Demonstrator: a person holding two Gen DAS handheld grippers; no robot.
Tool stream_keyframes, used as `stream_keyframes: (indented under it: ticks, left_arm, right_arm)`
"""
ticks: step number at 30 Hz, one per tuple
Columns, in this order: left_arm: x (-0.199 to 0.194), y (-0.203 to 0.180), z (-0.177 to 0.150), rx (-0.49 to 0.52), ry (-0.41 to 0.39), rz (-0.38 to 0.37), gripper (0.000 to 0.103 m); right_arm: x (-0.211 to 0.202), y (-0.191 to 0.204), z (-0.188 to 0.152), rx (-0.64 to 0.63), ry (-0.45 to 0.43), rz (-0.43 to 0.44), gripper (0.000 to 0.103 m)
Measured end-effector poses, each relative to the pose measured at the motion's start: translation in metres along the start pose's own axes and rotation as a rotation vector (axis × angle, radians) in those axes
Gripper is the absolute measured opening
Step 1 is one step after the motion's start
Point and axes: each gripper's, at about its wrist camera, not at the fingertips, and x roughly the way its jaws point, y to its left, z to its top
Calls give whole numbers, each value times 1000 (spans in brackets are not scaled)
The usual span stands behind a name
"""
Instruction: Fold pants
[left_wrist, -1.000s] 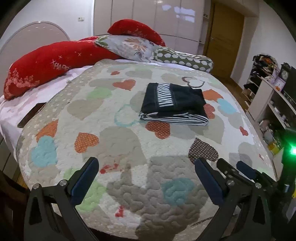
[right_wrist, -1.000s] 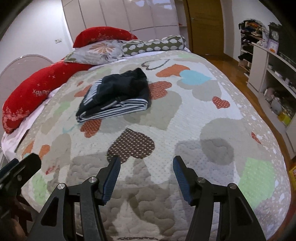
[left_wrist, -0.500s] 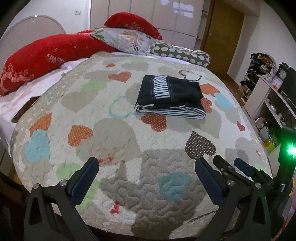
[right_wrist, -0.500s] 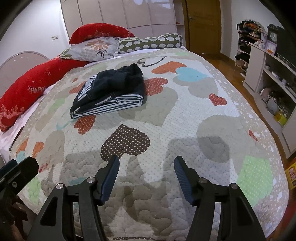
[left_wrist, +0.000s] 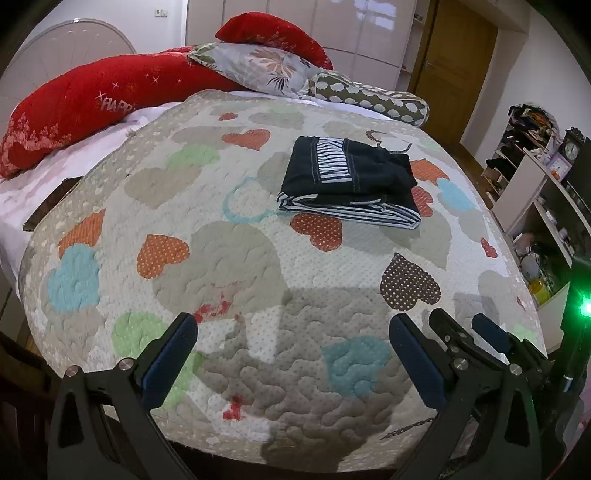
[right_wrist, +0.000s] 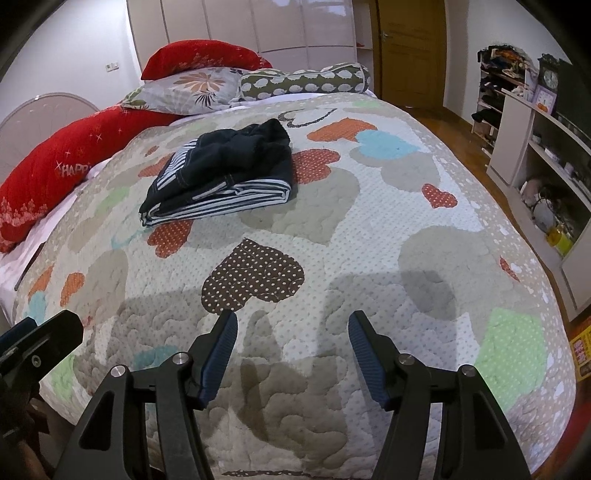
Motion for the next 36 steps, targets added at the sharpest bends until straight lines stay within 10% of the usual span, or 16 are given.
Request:
stream_keyframes:
  ticks: [36]
  left_arm:
    - [28,24,1,-60,69,52,103]
  right_arm:
    - [-3,-5,3,-19,-45,-78,69]
